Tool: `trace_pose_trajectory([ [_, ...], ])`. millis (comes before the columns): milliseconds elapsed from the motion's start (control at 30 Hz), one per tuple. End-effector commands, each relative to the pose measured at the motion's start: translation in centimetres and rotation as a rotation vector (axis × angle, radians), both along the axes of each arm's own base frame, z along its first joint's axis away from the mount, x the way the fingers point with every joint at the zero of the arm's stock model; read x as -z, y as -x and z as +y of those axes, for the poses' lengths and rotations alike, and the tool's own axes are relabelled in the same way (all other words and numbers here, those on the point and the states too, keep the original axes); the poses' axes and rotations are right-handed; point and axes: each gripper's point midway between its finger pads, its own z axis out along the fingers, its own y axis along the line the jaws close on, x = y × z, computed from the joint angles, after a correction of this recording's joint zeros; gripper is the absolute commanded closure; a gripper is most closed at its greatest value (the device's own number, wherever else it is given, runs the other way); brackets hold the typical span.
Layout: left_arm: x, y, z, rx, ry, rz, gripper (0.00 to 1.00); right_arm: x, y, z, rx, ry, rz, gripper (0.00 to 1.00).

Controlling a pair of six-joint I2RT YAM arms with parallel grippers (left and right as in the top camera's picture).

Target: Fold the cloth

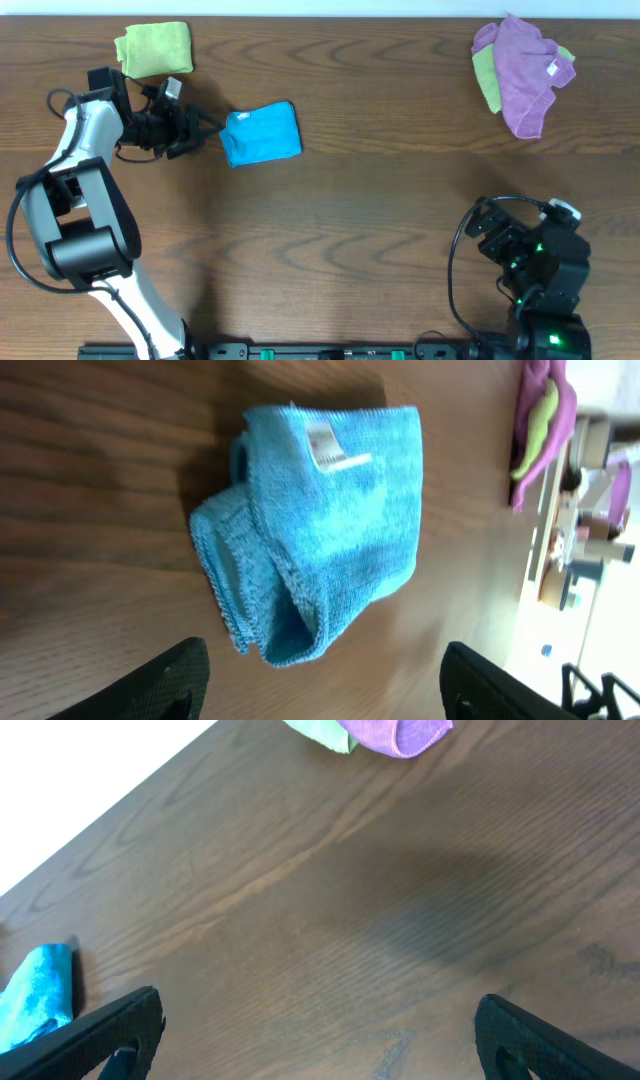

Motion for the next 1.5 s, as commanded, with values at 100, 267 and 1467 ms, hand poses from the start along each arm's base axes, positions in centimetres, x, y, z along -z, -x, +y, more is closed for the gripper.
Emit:
trace_pose_trajectory([
  [100, 2.5, 2.2, -0.6, 0.060, -0.018, -0.047, 0.27, 0.4, -0.2, -0.1, 0.012, -0.024, 0.021, 0.01],
  [267, 4.3, 2.2, -0.4, 0.019, -0.023, -0.059, 0.25, 0.1, -0.4, 0.2, -0.004, -0.033, 0.006, 0.01],
  [1467, 11.1, -1.3, -6.8, 0.064, -0.084, -0.084, 0.08, -0.8, -1.0, 2.0, -0.094, -0.088, -0.037, 0.01],
])
